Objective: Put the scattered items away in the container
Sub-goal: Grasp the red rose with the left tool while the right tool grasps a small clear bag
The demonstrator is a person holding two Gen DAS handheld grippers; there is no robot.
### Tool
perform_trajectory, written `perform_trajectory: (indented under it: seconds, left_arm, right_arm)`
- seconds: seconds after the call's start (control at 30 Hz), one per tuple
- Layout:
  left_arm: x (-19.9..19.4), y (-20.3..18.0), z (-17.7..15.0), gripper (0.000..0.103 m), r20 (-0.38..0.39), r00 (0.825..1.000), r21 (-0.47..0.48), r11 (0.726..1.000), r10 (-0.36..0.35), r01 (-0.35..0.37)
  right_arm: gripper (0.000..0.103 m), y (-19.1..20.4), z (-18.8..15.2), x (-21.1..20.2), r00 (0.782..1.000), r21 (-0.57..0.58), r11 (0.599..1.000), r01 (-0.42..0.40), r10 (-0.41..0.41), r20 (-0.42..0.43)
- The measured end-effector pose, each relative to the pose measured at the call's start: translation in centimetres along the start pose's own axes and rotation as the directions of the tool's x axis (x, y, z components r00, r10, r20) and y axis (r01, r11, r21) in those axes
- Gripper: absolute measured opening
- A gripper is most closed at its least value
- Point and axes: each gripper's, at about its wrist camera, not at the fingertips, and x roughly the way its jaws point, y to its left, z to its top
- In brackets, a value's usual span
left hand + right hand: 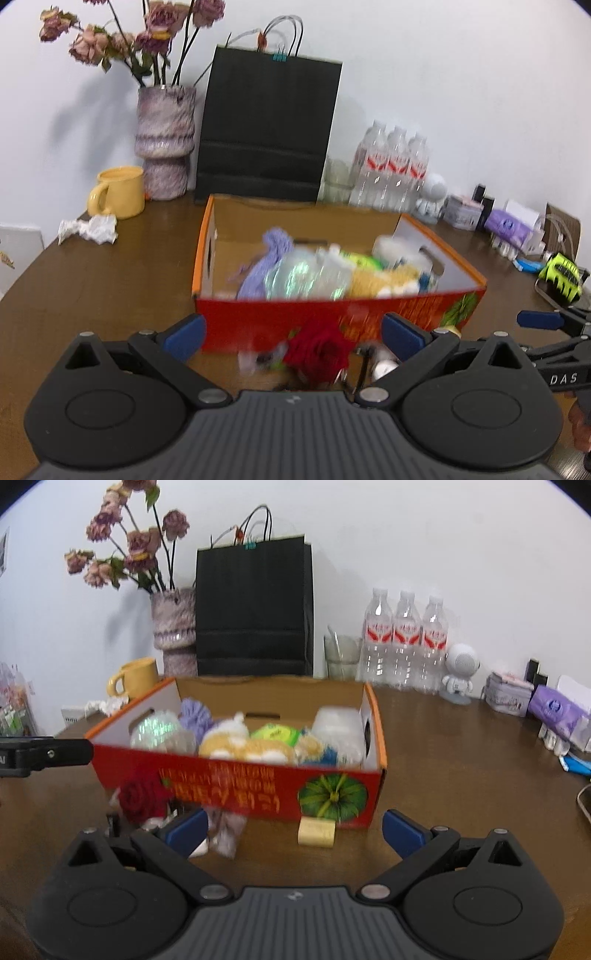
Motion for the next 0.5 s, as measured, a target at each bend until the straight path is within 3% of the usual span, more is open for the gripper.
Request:
perform_trajectory:
  seconds: [0.13, 0.33, 0.5]
  left_arm:
    - [0.9, 0.3, -1.5, 0.103, -0.042, 0.999, 0.008, 1.000, 0.006, -0.006]
    - [2.7, -0.5, -1.9, 0.101, -0.053, 0.999, 0.025, 1.000, -0.008, 0.010]
    - [4.5, -1.5, -1.9, 0.086, -0.059, 0.998, 0.050, 0.999, -0.012, 0.015]
  right_arm:
    - [0.097, 0.3, -1.2, 1.1, 0.999, -0.007, 1.000, -0.002, 0.002, -0.033]
    - [0.084, 1.5, -1.3, 2.8, 0.998, -0.019, 0.999, -0.048, 0.047, -0.052]
    - [0.067, 3.0, -0.3, 4.7, 0.995, -0.043, 0.997, -0.070, 0.067, -0.074]
